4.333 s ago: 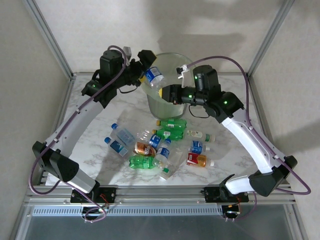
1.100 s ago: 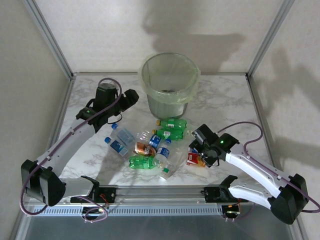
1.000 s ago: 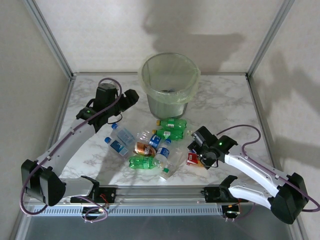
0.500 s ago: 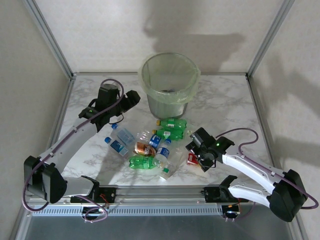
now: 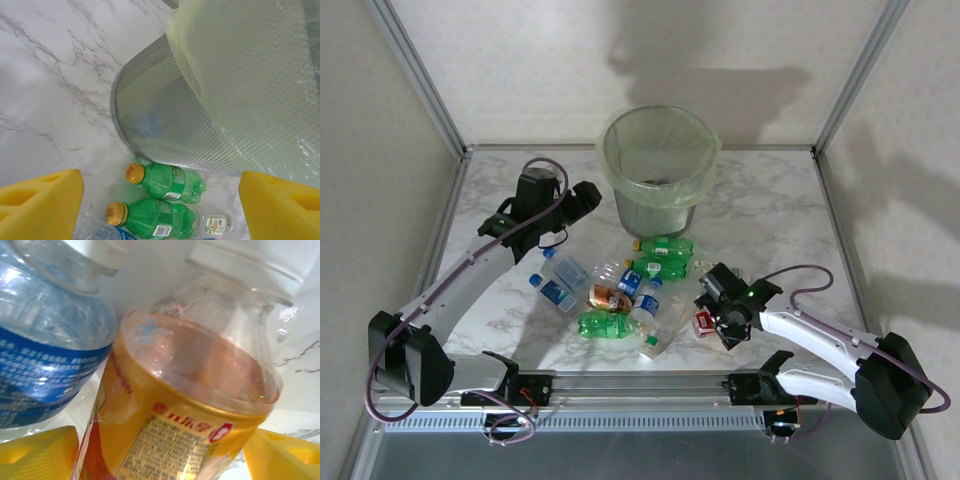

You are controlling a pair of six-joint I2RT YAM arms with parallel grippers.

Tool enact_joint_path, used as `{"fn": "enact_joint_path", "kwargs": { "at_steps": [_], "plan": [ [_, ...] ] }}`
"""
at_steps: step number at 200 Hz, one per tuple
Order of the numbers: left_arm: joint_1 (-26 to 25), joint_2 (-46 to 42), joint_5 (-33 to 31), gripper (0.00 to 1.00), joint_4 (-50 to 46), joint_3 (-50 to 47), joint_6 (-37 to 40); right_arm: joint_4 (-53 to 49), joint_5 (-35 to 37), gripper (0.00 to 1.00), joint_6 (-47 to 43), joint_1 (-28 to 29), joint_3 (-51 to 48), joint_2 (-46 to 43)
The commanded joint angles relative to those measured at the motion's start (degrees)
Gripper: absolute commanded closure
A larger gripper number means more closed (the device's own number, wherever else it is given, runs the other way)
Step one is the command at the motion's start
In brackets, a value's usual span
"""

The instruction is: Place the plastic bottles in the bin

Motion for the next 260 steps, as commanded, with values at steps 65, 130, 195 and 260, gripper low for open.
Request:
{"fn": "enact_joint_path", "kwargs": {
  "at_steps": [65,130,195,260],
  "plan": [
    [-0.36,1.34,1.24,0.20,0.36,1.40,0.89,2.16,1.87,0.34,-2.75,-0.88,-0.85,4.07],
    [-0.36,1.27,0.89,0.20,-0.08,2.00,1.15,-2.85,4.06,0.50,-4.49,-0.77,2.59,3.33],
    [-0.36,0.46,0.80,0.20,0.91,0.62,0.31,-13.84,11.11,0.52,-6.64,-0.29,12.27,-0.58],
    [-0.45,1.77,1.76,0.21,0.73,2.30,0.16,-20.05,21.81,0.52,-13.78,-0.25,29.41,-2.74]
  ]
}}
